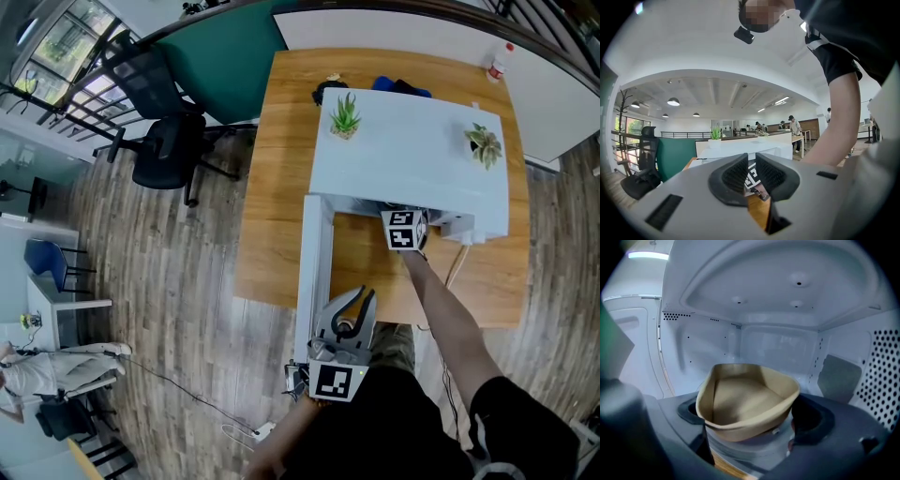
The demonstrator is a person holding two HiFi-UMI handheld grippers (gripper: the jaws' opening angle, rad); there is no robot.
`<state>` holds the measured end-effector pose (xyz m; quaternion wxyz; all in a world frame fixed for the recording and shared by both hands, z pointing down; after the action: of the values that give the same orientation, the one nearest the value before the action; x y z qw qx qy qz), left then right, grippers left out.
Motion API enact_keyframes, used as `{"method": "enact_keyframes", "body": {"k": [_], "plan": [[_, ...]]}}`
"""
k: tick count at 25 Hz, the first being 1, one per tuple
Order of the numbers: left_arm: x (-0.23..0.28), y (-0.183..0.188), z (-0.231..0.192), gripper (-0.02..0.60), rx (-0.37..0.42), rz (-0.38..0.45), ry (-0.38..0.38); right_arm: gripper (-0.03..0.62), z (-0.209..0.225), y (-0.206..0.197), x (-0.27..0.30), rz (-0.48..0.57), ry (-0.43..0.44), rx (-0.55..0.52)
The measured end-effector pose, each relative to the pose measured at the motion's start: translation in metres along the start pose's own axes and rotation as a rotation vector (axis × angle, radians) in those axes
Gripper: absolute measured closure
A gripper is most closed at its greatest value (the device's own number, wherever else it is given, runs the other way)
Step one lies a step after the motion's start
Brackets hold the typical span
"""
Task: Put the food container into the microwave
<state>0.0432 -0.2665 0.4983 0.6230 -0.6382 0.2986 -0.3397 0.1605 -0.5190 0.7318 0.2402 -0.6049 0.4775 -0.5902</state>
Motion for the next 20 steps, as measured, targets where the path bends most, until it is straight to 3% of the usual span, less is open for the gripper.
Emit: {"method": "enact_keyframes", "body": {"k": [13, 20], "plan": [[-0.004, -0.001, 0.005, 0.517, -0.009, 0.010, -0.005, 0.034, -0.011, -0.014, 0.003, -0.073, 0.067, 0.038], [-0.011, -0.002, 0.008, 0.517, -0.015, 0.005, -0.007, -0.007, -0.014, -0.023, 0.002, -0.124, 0.113, 0.068]]}}
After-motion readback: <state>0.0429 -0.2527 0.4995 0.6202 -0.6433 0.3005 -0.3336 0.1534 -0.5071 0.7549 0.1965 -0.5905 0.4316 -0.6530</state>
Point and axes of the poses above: the fingertips, and each gripper's own axes: x forward along the fingers, z to its right, y out of its top, the point moved 2 cm from there along -x, backward along the fingers, and after that the axes turned 4 degrees about -x, right-handed, at the moved point
